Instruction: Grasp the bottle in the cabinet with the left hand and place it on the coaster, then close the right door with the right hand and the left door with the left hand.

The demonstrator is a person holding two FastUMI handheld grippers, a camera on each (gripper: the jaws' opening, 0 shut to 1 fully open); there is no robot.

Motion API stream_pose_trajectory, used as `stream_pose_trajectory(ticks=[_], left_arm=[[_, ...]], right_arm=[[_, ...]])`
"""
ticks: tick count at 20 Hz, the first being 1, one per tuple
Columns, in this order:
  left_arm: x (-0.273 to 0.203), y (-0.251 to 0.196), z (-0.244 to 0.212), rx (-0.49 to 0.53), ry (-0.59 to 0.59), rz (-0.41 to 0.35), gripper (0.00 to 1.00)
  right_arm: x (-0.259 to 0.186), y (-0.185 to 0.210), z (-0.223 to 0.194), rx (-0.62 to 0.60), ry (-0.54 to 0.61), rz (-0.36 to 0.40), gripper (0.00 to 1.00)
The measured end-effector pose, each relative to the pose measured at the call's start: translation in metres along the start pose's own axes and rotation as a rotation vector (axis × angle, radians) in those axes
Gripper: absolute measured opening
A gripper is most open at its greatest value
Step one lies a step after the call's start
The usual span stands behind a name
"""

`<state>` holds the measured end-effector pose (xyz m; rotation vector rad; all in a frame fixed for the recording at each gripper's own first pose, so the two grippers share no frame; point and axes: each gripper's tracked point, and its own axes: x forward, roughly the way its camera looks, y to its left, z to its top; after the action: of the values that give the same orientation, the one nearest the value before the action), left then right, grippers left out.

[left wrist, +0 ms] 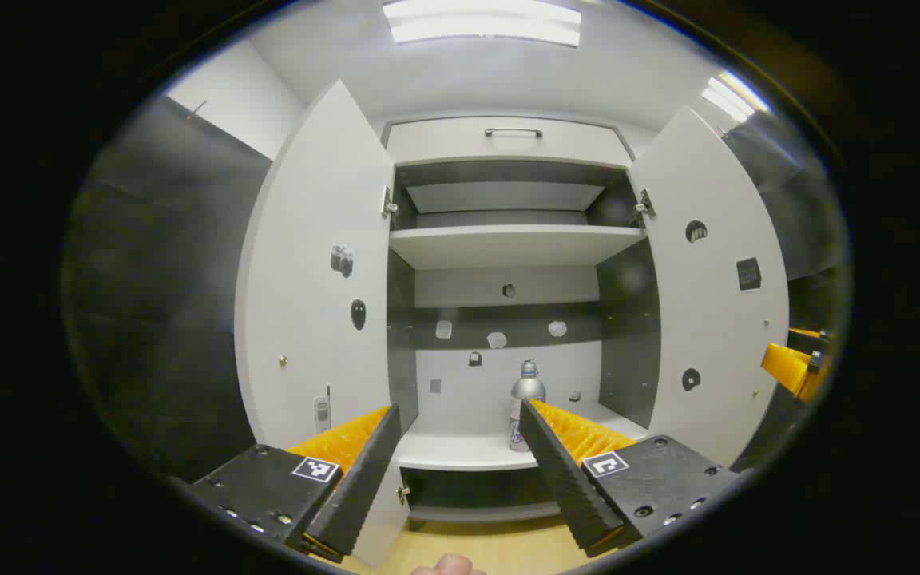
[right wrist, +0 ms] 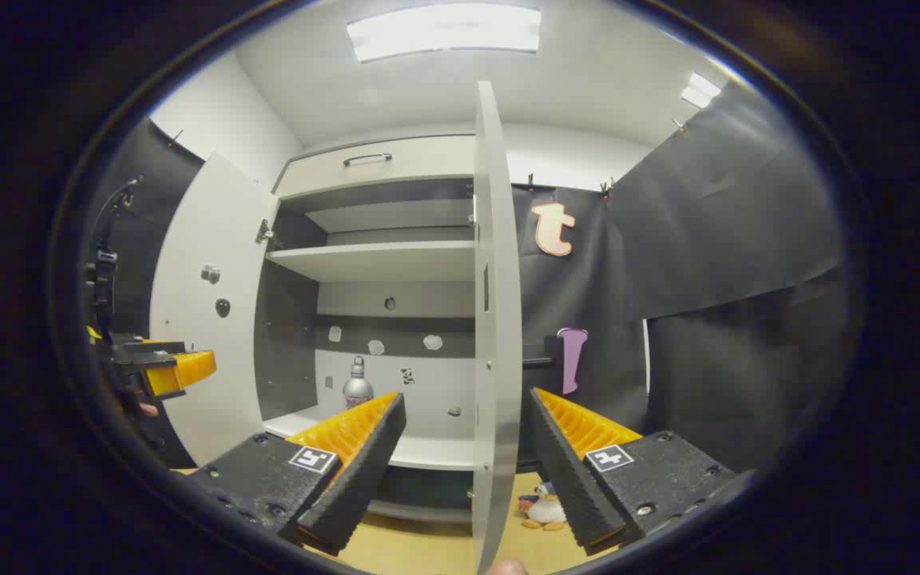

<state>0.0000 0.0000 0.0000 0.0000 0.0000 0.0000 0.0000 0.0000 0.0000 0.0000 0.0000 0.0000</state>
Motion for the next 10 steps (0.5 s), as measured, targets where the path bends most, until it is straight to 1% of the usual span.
stream_pose_trajectory(ticks=[2, 4, 7, 10], left_arm=[[0.0, -0.002, 0.002, -0.008, -0.005, -0.011, 0.96], [-0.002, -0.005, 0.002, -0.013, -0.001, -0.024, 0.95], [-0.002, -0.012, -0.003, -0.023, 0.012, -0.048, 0.96], [-0.005, -0.018, -0.003, -0.005, 0.012, -0.054, 0.96]], right_arm=[[0.0, 0.0, -0.001, 0.008, 0.0, -0.003, 0.98], [0.0, -0.002, -0.003, 0.015, 0.0, -0.015, 0.98], [0.0, -0.005, -0.011, 0.032, 0.021, -0.033, 0.98], [-0.002, -0.009, -0.014, 0.032, 0.032, -0.047, 0.98]])
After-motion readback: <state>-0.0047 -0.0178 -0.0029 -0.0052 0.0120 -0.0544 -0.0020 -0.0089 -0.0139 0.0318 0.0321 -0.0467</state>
